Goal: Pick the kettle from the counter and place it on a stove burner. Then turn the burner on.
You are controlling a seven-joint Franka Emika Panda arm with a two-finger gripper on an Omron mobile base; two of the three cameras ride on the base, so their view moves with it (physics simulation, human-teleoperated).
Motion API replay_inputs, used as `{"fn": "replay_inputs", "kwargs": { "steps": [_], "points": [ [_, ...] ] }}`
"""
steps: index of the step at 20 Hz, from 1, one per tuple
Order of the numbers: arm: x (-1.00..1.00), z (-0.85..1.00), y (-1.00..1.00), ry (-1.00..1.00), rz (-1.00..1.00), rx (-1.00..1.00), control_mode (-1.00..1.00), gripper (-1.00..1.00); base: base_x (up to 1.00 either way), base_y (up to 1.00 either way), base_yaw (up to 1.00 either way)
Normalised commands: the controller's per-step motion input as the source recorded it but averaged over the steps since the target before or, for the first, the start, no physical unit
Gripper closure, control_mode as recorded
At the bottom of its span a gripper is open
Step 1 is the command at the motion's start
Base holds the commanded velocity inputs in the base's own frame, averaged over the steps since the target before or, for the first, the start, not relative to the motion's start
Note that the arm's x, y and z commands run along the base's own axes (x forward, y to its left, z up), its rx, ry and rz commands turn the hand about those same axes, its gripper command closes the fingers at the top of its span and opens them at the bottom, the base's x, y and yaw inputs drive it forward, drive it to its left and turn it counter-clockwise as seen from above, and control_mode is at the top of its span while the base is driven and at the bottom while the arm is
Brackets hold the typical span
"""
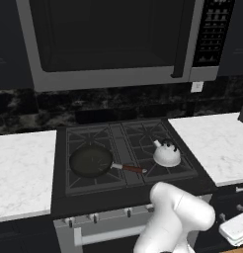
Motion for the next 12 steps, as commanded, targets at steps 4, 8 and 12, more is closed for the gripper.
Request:
{"fn": "replay_inputs", "kwargs": {
  "steps": [4,8,12],
  "points": [
    [0.24,-0.15,0.38,-0.08,-0.12,0.20,-1.00,-1.00,0.00,0.00,0.00],
    [0.26,-0.16,0.20,-0.08,-0.17,0.25,-1.00,-1.00,0.00,0.00,0.00],
    [0.22,-0.02,0.00,-0.11,-0.12,0.23,-1.00,-1.00,0.00,0.00,0.00]
  ]
}}
